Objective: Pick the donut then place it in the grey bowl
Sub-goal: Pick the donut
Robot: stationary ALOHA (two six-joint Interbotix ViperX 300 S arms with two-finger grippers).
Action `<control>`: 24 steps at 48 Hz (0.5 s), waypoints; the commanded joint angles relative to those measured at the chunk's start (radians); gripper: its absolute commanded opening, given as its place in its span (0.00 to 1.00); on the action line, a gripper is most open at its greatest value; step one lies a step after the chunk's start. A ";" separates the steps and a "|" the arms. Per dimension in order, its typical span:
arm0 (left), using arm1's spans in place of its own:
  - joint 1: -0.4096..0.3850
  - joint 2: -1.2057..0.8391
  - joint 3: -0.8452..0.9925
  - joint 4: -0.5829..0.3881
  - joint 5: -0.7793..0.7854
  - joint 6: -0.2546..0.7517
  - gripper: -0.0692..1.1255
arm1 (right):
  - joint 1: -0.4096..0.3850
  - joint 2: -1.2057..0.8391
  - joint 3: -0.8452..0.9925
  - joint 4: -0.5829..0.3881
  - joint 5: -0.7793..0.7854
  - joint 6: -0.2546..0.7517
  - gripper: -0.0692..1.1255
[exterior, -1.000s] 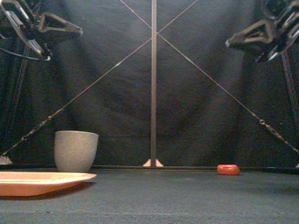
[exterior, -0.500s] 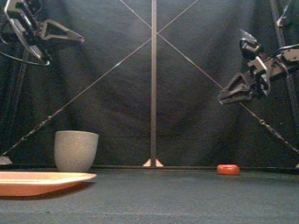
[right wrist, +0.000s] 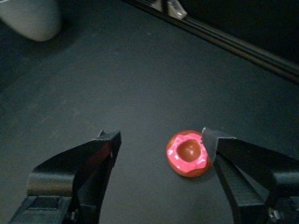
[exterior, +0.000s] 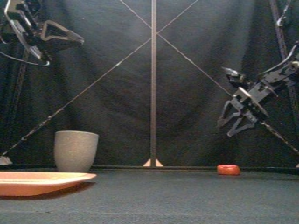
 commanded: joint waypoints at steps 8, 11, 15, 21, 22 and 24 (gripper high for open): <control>0.017 0.006 -0.005 0.002 -0.009 0.002 0.06 | -0.094 0.086 -0.097 0.126 0.176 0.014 0.94; 0.023 0.005 -0.003 0.002 -0.009 0.002 0.06 | -0.098 0.112 -0.107 0.123 0.183 0.015 0.94; 0.031 0.006 -0.003 0.000 -0.009 0.002 0.06 | -0.100 0.164 -0.127 0.120 0.204 0.014 0.94; 0.040 0.005 -0.002 0.000 -0.011 0.002 0.06 | -0.094 0.238 -0.172 0.091 0.232 0.015 0.94; 0.040 0.006 0.000 0.000 -0.011 0.002 0.06 | -0.094 0.250 -0.179 0.084 0.236 0.015 0.94; 0.041 0.006 0.003 0.000 -0.011 0.002 0.06 | -0.092 0.272 -0.193 0.074 0.244 0.015 0.94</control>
